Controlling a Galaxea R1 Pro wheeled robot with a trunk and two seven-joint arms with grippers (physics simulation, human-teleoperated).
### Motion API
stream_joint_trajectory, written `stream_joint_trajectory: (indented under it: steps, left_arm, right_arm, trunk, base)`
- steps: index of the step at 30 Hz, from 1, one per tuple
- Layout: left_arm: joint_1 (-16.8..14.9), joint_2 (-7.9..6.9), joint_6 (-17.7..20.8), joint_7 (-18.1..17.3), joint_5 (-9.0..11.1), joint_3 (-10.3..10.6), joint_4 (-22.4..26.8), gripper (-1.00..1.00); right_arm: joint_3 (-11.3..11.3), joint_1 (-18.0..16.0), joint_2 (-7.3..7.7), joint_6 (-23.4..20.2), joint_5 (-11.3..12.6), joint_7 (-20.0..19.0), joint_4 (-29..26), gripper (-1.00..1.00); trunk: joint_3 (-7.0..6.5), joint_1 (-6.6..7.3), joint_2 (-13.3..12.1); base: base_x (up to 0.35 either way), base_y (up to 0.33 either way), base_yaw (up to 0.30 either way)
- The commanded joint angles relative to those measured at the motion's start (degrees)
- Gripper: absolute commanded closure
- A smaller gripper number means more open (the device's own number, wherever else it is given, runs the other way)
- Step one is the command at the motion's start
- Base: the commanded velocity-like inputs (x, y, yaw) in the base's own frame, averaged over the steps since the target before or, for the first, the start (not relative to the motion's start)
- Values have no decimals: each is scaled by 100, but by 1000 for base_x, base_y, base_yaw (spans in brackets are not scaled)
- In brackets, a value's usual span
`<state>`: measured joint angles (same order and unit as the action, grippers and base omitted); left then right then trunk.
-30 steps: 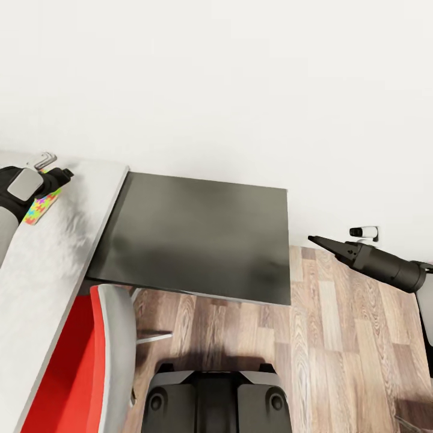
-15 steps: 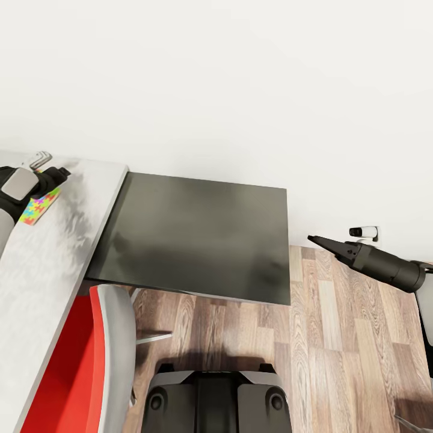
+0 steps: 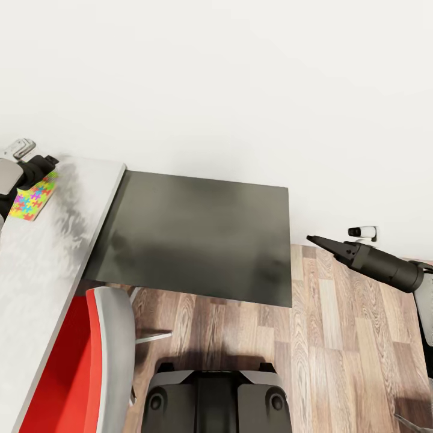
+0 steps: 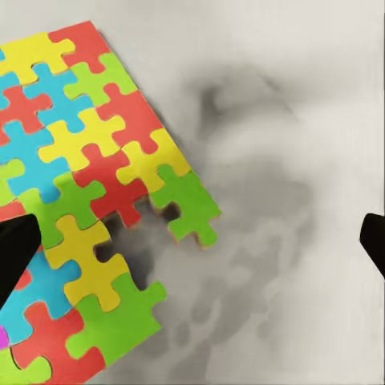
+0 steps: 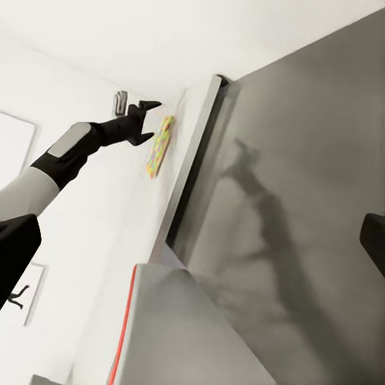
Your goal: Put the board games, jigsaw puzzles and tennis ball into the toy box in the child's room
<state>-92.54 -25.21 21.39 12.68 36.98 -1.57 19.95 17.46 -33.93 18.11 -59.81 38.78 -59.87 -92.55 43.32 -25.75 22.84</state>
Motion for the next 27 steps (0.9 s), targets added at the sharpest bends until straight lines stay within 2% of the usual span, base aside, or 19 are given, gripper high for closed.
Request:
stream_joint_trajectory:
  steps: [1, 9, 18, 23, 27]
  left_arm:
    - [0, 1, 30, 34, 45, -16, 13, -100]
    - [12, -105, 161, 45, 39, -67, 381, -100]
    - [16, -143, 193, 49, 38, -78, 495, -100]
    - [16, -143, 197, 50, 36, -80, 511, -100]
    - [21, -148, 198, 55, 24, -80, 510, -100]
  right_arm:
    - [3, -4, 0, -19, -14, -25, 0, -100]
    - [-3, 0, -97, -19, -25, -25, 0, -100]
    - [-5, -6, -127, -19, -28, -18, 0, -100]
    - [-6, -18, -147, -19, -33, 2, 0, -100]
    - [-13, -44, -160, -19, -34, 191, 0, -100]
  trunk:
    - [7, -3, 8]
    - [7, -3, 8]
    - [7, -3, 8]
    - [7, -3, 8]
    - [7, -3, 8]
  base:
    - [0, 0, 0]
    - [0, 0, 0]
    - [0, 0, 6]
    - [0, 0, 130]
    - [0, 0, 230]
